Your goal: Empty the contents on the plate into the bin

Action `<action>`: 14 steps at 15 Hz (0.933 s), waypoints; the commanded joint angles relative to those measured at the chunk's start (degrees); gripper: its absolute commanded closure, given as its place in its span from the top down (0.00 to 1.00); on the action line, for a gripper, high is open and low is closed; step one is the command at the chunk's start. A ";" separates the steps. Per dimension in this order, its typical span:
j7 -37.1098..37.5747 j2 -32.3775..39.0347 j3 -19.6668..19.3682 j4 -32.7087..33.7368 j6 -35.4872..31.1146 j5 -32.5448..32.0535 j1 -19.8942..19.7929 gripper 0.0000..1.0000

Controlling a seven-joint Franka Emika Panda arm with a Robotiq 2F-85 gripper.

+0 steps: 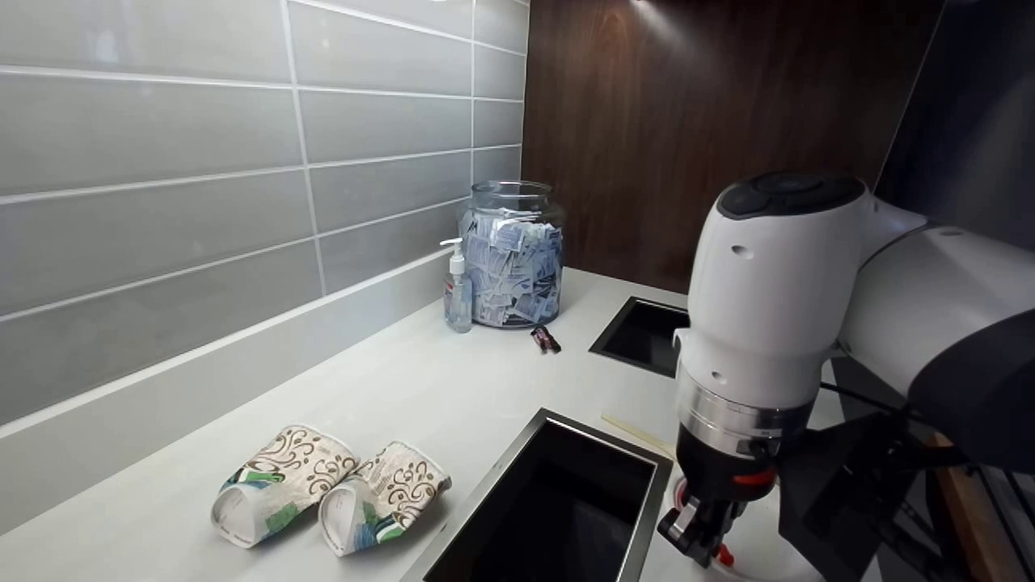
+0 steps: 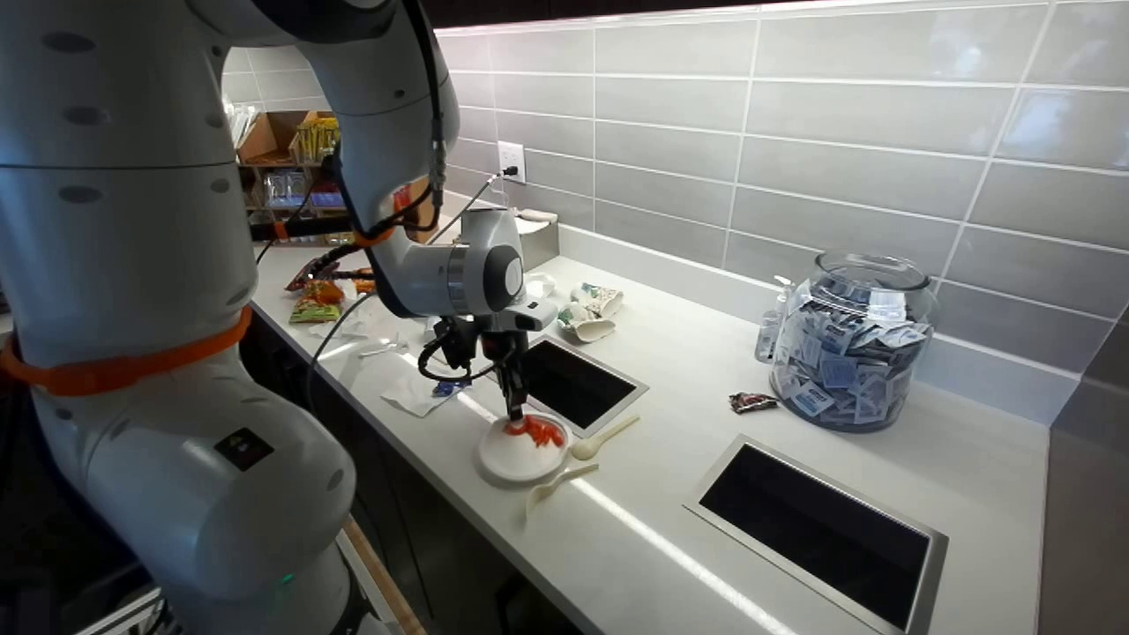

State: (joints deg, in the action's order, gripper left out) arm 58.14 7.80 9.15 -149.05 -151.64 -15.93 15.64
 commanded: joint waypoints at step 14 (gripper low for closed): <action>3.04 -1.02 -1.03 0.10 -0.22 -3.94 1.17 0.01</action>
State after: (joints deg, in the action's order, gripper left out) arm 58.53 7.61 8.99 -148.58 -151.65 -16.95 15.73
